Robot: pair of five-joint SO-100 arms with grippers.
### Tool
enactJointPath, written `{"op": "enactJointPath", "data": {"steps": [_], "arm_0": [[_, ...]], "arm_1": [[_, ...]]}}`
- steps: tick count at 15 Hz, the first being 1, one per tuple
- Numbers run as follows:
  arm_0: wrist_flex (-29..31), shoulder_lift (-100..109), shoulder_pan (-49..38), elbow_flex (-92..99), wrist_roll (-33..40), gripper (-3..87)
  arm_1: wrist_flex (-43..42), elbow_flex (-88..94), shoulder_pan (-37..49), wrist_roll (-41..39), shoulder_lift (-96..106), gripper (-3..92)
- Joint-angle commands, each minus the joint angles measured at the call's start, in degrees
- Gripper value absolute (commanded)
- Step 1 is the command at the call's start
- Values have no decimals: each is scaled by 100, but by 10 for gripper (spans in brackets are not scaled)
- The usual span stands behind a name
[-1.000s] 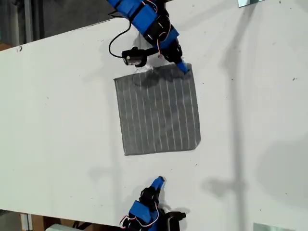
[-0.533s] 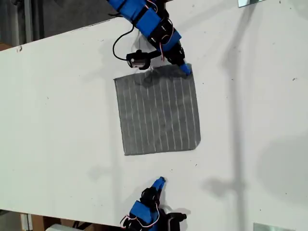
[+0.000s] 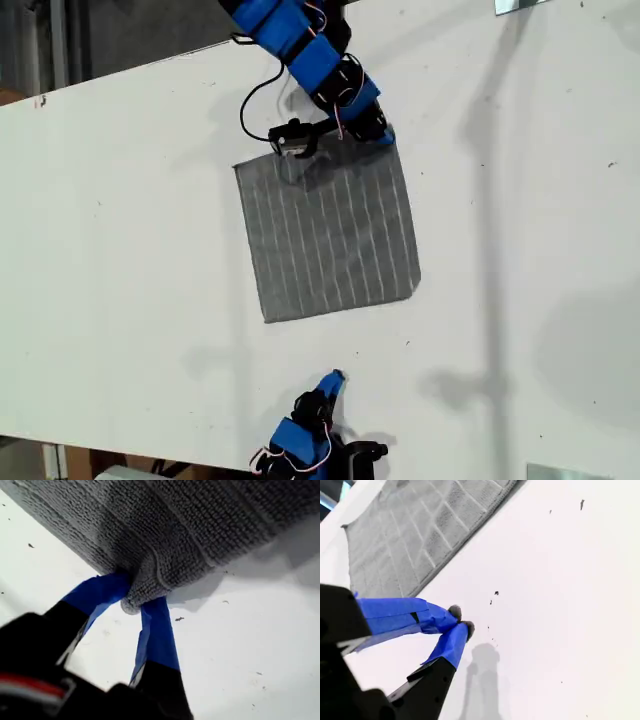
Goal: Grasp corners of a square towel and fold twice.
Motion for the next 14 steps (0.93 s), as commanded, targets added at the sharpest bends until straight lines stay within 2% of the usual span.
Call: {"op": "enactJointPath", "data": {"steps": [1, 2, 4, 6, 8, 11, 14], "arm_0": [[167, 44, 53, -246, 44, 0], [457, 35, -97, -360, -105, 0], [264, -211, -229, -650, 167, -1], [-97, -1081, -448, -1547, 1011, 4], [-360, -3208, -888, -2786, 1301, 39], [-255, -7304, -721, -5423, 1441, 39], [-132, -8666, -563, -6293, 1125, 96]], "arm_1": [[-185, -167, 237, -79, -176, -2], [-185, -202, 237, -79, -202, -2], [-185, -220, 237, -79, -211, -2], [-176, -220, 290, -123, -176, -2], [-141, -237, 316, -149, -149, -2], [-141, -237, 325, -158, -149, -2], [-97, -237, 281, -158, -79, -2]]}}
